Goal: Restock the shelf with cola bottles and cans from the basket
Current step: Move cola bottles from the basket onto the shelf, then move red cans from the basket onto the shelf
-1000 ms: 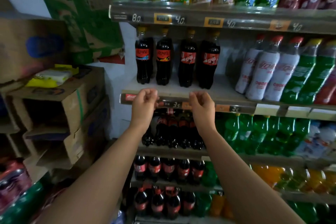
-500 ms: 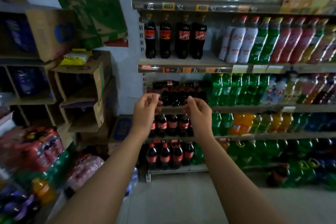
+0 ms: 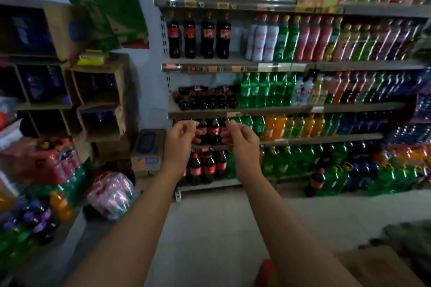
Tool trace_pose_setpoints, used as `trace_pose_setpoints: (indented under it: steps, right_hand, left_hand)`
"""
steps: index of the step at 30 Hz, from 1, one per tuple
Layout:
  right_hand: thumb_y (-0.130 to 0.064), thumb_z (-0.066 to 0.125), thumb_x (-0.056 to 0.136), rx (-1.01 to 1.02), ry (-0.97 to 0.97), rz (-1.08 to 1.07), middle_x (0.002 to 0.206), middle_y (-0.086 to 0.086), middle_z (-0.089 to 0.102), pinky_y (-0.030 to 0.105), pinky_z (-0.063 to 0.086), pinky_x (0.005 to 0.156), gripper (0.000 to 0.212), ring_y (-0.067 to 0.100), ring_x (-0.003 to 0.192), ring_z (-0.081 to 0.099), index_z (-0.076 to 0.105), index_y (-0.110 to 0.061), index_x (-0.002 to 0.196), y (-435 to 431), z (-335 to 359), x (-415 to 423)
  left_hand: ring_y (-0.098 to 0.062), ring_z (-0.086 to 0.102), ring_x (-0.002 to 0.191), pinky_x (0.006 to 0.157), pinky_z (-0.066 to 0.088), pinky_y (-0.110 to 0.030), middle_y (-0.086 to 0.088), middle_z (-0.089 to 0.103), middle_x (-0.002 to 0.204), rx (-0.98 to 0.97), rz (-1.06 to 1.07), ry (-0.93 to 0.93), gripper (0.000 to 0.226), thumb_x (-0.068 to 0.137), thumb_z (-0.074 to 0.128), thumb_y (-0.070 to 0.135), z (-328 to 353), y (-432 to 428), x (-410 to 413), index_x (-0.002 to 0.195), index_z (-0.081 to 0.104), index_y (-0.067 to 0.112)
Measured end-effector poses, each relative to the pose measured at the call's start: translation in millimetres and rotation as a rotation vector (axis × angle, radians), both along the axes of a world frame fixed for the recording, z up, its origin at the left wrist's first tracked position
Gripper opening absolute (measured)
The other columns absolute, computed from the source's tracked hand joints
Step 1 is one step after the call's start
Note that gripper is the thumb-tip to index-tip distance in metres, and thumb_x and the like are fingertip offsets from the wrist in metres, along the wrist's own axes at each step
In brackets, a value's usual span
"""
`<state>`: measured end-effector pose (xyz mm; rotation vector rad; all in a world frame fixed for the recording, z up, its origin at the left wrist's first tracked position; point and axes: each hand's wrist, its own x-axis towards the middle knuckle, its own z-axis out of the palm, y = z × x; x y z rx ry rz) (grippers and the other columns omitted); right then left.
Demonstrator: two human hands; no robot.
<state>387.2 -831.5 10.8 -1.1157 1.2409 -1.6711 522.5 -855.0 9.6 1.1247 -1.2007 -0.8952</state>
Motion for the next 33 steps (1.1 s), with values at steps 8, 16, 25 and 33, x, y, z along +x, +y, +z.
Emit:
trace_pose_setpoints:
  steps: [8,16,25,33]
  right_hand:
    - [-0.027,0.054,0.098,0.083,-0.082,0.008,0.077,0.002,0.067,0.023,0.05,0.064,0.024,0.009,0.068,0.061,0.067,-0.008,0.096,155.2,-19.3,-14.6]
    - [-0.028,0.052,0.099,0.033,-0.045,0.01,0.076,0.001,0.066,0.021,0.051,0.061,0.025,0.008,0.067,0.062,0.065,-0.007,0.099,283.6,-9.1,-6.6]
    - [-0.027,0.051,0.1,-0.074,-0.015,-0.169,0.076,0.002,0.063,0.025,0.05,0.065,0.03,0.012,0.069,0.058,0.063,0.0,0.098,466.5,19.4,-32.3]
    - [-0.024,0.052,0.1,-0.189,0.117,-0.354,0.074,0.003,0.063,0.03,0.053,0.071,0.025,0.014,0.072,0.062,0.063,-0.006,0.086,630.0,48.3,-83.0]
  left_hand:
    - [-0.015,0.06,0.073,0.078,0.052,-0.043,-0.001,0.066,0.084,0.08,-0.025,0.023,0.018,0.1,0.048,0.022,-15.7,165.6,-21.4,0.094,0.064,0.017]
    - [-0.012,0.059,0.068,0.068,0.051,-0.031,0.0,0.065,0.083,0.024,-0.057,0.016,0.018,0.101,0.046,0.02,-3.9,283.2,-10.6,0.093,0.062,0.019]
    - [-0.013,0.059,0.071,0.066,0.048,-0.029,-0.003,0.066,0.086,-0.025,-0.3,0.052,0.02,0.101,0.045,0.023,6.6,434.5,-43.2,0.095,0.064,0.019]
    - [-0.009,0.065,0.08,0.067,0.052,-0.02,-0.001,0.068,0.095,-0.068,-0.613,0.124,0.02,0.1,0.048,0.028,39.6,575.6,-138.2,0.1,0.066,0.018]
